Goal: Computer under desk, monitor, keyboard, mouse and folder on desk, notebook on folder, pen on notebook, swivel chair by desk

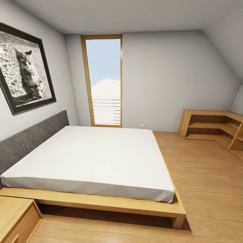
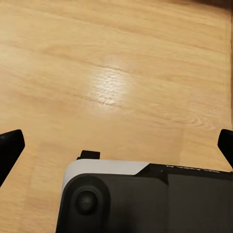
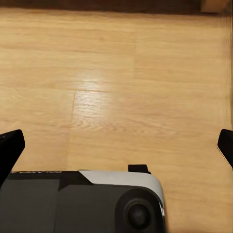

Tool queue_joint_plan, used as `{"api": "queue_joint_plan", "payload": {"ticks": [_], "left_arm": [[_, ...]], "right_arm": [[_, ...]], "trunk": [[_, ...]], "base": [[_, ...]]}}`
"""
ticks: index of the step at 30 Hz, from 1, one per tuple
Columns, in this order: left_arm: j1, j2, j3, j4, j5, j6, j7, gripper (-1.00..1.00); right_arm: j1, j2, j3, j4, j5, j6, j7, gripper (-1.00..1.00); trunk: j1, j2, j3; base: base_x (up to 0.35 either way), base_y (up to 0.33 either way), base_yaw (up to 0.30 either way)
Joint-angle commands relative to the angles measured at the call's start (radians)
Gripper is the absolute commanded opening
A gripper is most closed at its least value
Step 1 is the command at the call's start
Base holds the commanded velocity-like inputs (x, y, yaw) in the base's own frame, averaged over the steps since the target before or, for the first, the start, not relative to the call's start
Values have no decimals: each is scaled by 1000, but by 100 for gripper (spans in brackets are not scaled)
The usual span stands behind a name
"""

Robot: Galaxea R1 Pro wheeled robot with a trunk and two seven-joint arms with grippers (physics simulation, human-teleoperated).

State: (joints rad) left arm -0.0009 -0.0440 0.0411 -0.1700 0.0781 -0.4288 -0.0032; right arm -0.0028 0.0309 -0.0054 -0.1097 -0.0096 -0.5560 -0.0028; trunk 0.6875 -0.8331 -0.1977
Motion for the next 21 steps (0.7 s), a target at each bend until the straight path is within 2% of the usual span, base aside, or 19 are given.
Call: {"api": "queue_joint_plan", "payload": {"ticks": [1,21], "left_arm": [[0,0,3,0,4,-2,-1,100],[0,-5,2,0,2,-2,-1,100]], "right_arm": [[0,0,0,0,-1,-7,0,100],[0,-1,-1,2,-1,-28,0,100]], "trunk": [[0,-1,-1],[0,-1,1]], "base": [[0,0,-257],[0,0,-253]]}}
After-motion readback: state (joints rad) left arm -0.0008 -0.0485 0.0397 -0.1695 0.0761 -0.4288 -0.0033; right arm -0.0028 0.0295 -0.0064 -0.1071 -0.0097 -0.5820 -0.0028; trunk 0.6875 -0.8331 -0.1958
